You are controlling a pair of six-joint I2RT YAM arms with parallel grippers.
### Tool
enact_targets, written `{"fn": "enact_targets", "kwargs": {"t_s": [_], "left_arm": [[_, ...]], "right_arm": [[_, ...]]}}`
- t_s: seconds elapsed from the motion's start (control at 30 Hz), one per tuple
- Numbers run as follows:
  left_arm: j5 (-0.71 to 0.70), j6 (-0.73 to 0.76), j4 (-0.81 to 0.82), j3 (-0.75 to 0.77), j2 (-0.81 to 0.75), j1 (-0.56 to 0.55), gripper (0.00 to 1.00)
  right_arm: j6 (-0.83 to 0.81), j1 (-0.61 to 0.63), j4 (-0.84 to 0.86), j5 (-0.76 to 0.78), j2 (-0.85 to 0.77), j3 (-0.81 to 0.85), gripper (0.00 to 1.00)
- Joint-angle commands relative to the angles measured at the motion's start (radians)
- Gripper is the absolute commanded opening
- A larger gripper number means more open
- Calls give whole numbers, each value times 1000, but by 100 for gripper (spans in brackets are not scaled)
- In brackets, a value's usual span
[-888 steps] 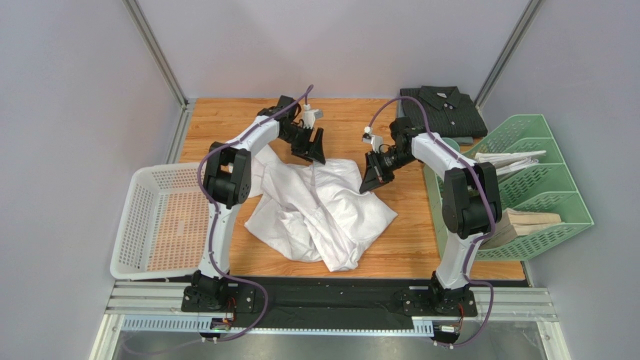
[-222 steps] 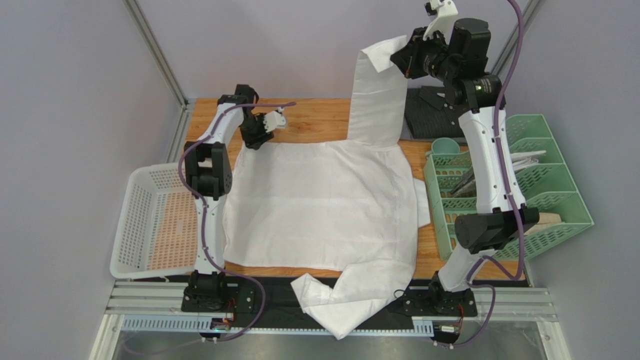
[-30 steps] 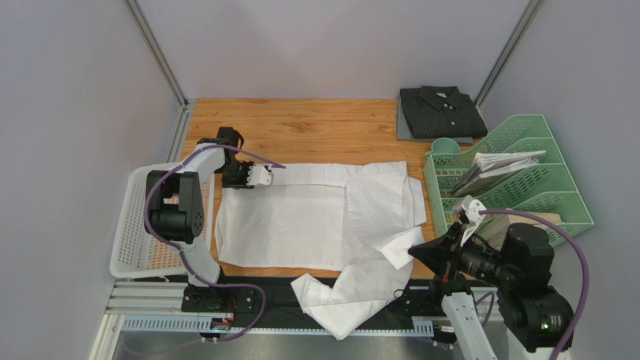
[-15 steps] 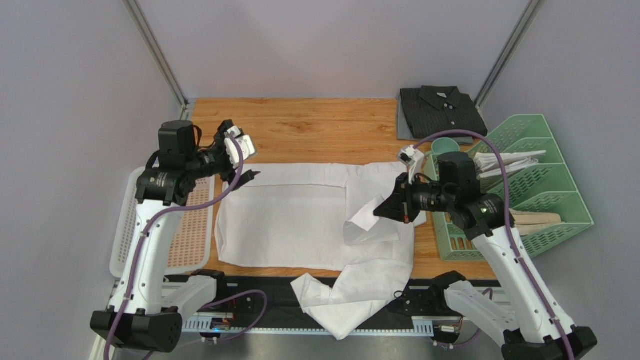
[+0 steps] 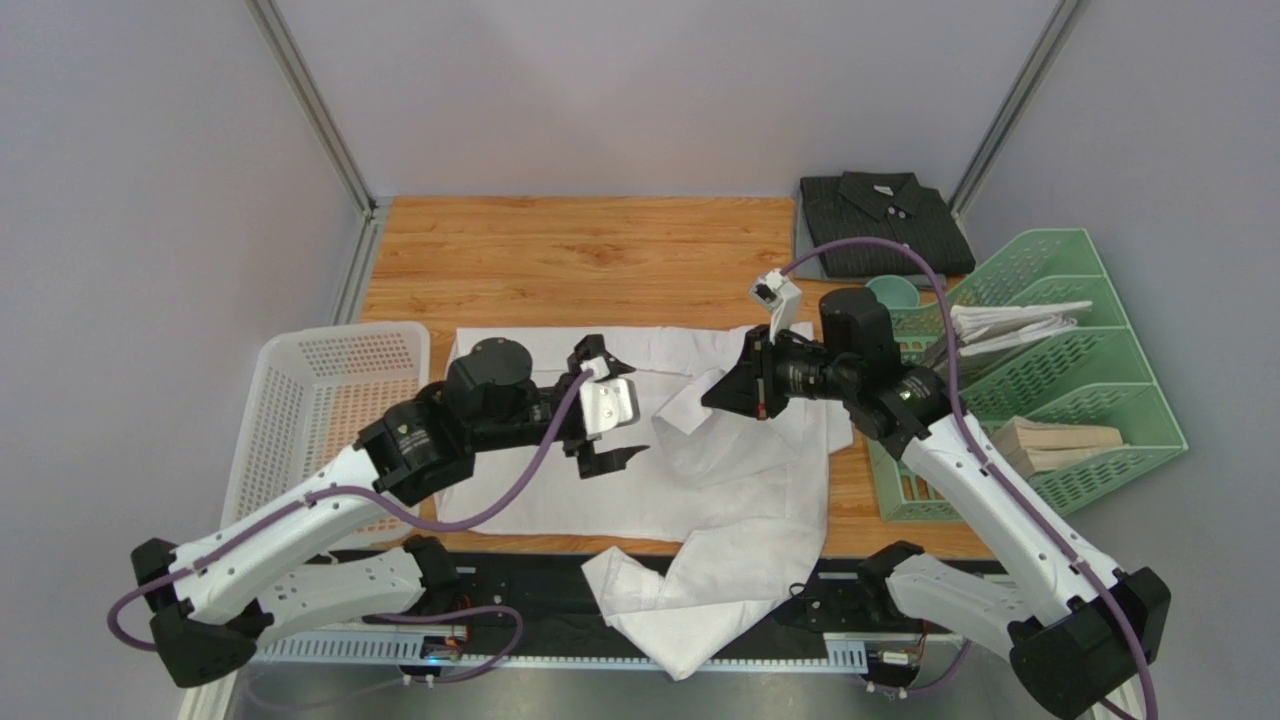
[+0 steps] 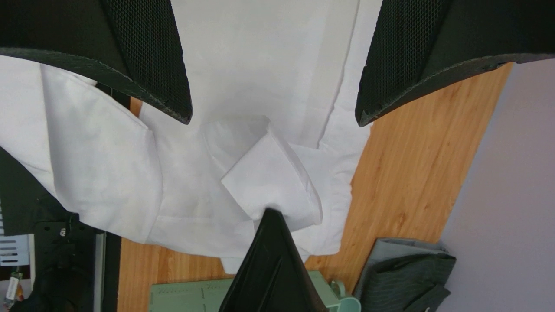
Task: Fold and stack the long sleeve shirts
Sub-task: Fold the shirt
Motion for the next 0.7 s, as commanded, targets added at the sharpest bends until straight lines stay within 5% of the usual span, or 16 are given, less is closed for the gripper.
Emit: {"fn": "enact_targets", "kwargs": {"t_s": [0.0,0.3,0.4,0.53,0.63,0.67], "left_arm": [[-273,37,207,-15,67,-133,99],[-468,176,290,21,239,-249,99],[-506,199,287,9,255,-249,81],[-487,167,230,-4,239,-236,25],[-476,135,196,-1,227,-223,0],[-453,123,181,1,222,-216,0]], "right_arm": [[34,28,102,19,17,16,0],[42,60,136,25,70,55,0],[39,65,128,16,65,63,0],[34,63,116,8,44,66,0],[37,63,122,-1,30,68,0],[39,63,122,-6,30,69,2]]}}
